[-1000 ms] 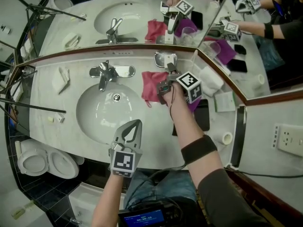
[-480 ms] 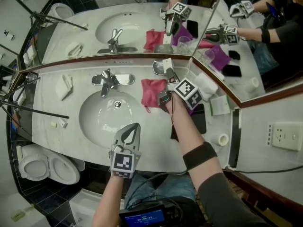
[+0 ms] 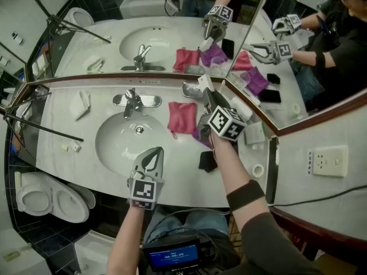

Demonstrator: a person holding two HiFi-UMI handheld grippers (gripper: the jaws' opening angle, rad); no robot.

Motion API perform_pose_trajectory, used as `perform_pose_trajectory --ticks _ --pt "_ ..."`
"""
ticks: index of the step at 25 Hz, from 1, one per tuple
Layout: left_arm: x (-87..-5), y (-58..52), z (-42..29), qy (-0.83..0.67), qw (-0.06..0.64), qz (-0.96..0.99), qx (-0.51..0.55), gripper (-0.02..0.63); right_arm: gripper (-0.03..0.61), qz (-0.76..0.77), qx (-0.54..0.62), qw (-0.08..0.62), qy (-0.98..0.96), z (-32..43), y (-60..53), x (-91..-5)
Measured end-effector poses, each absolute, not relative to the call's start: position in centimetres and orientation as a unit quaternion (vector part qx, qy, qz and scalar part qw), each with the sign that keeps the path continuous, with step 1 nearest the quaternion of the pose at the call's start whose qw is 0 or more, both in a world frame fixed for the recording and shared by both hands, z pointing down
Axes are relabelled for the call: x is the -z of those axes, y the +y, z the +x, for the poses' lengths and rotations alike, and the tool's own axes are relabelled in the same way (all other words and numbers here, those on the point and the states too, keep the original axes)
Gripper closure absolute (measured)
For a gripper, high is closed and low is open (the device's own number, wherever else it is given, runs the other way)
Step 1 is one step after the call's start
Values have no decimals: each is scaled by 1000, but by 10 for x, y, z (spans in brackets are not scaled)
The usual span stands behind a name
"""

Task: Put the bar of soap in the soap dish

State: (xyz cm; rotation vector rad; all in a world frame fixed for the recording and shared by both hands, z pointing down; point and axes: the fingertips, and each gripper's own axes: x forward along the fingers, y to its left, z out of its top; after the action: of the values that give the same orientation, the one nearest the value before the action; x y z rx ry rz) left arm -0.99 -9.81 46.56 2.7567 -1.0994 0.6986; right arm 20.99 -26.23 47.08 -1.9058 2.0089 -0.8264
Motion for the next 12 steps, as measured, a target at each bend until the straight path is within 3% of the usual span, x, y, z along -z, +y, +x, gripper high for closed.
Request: perform_pose_trajectory --ticks 12 --pt "-457 -93 -12 -374 52 901 -214 614 453 -594 51 -87 798 169 -211 -420"
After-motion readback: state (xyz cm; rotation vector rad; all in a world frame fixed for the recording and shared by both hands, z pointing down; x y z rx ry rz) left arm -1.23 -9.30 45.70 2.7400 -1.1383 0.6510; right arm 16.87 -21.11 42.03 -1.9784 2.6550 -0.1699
